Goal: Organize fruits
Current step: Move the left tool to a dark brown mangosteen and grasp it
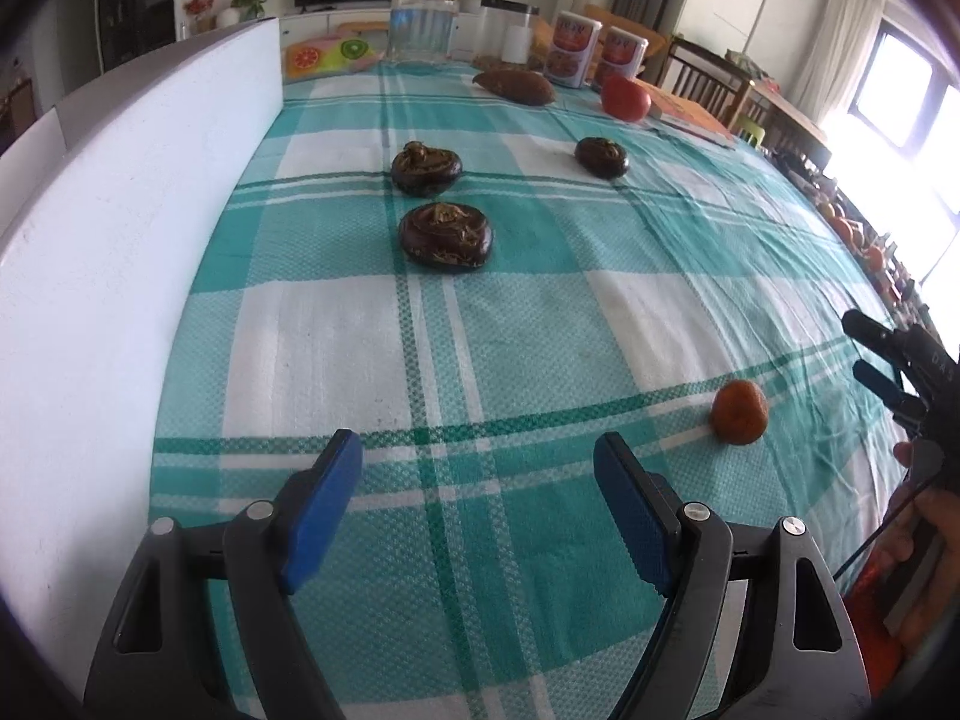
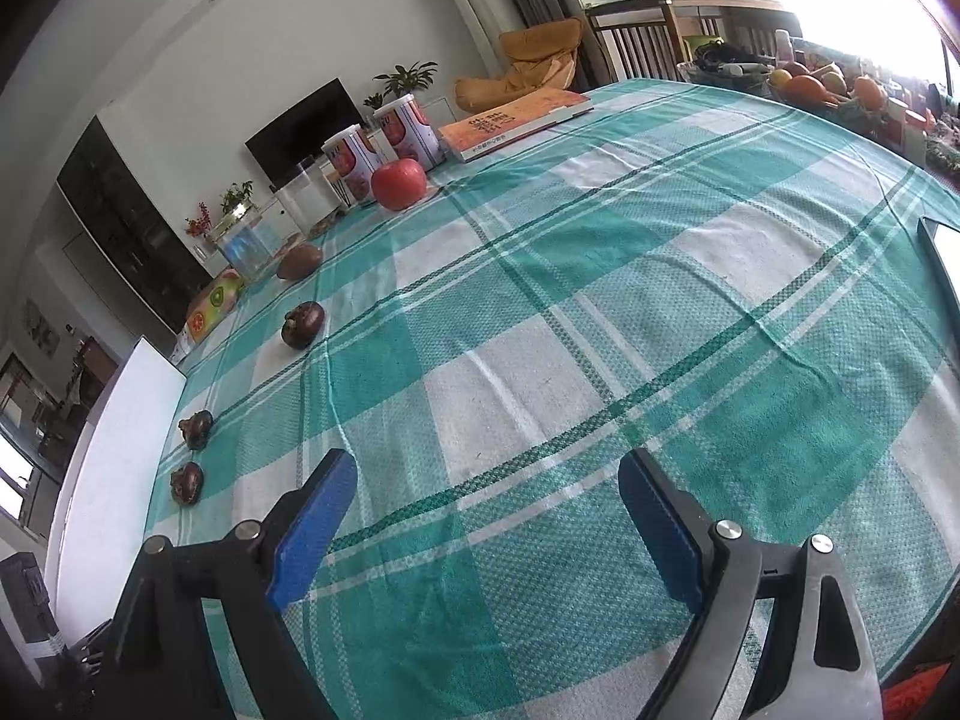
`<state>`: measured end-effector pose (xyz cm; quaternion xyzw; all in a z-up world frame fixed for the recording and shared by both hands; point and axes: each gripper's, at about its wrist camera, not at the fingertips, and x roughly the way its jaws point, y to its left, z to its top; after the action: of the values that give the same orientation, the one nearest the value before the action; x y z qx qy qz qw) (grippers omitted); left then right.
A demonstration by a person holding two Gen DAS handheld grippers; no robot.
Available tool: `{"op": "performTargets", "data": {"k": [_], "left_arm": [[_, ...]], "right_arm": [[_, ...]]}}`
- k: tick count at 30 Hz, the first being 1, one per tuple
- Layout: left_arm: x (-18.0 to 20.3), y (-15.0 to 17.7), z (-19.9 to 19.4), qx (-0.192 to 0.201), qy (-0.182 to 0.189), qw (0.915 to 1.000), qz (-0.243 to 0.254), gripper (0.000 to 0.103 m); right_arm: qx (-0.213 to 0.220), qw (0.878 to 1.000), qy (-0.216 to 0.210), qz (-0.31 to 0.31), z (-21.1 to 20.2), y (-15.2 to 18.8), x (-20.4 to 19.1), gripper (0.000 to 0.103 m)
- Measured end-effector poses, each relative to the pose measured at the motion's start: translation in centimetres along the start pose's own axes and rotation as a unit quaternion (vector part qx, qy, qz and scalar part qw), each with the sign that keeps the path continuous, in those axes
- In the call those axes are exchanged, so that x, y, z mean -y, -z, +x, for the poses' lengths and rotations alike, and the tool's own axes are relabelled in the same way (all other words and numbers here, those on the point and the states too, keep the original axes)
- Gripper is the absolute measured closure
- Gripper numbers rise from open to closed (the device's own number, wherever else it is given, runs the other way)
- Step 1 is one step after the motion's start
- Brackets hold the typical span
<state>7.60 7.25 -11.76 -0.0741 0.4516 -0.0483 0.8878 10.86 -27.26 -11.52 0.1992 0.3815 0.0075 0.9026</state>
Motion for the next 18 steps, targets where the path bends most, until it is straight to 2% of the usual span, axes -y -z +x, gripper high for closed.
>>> {"op": "performTargets", "data": {"k": [4,10,13,14,15,16,17,18], "left_arm": [[-0.6,-3.0,2.2,0.022,-0.014,0.9993,-0.026,0.021],[-0.4,-5.8,5.5,0.037,-0.057,0.9977,-0.008,0.021],[-0.7,-6.3,6.0,0.036,-0.058,0.9976,-0.01,0.024],[-0.7,-6.4,6.0,0.038,-0.053,0.9978,-0.011,0.025],[-0.8,-6.4,6.0,0.039,-0.049,0.998,-0.011,0.039],[-0.8,-6.4,5.9,0.041,-0.049,0.9979,-0.01,0.048],[-0.8,-6.4,5.8,0.042,-0.044,0.9981,-0.005,0.054],[-0.8,-6.3,5.7,0.041,-0.041,0.9983,-0.001,0.054]], "right_arm": [[-0.007,1.0,0.004,-0.003,0.3,0.0,-0.1,0.014],[-0.022,1.0,0.009,-0.002,1.0,0.1,-0.1,0.014],[-0.029,1.0,0.009,0.003,1.3,0.1,0.2,0.014],[-0.03,0.999,0.009,0.004,1.4,0.1,0.2,0.014],[-0.031,0.999,0.009,0.005,1.5,0.1,0.2,0.014],[-0.031,0.999,0.01,0.004,1.6,0.1,0.2,0.014],[-0.032,0.999,0.012,0.002,1.6,0.1,0.1,0.014],[-0.032,0.999,0.015,-0.002,1.7,0.1,-0.1,0.014]]}}
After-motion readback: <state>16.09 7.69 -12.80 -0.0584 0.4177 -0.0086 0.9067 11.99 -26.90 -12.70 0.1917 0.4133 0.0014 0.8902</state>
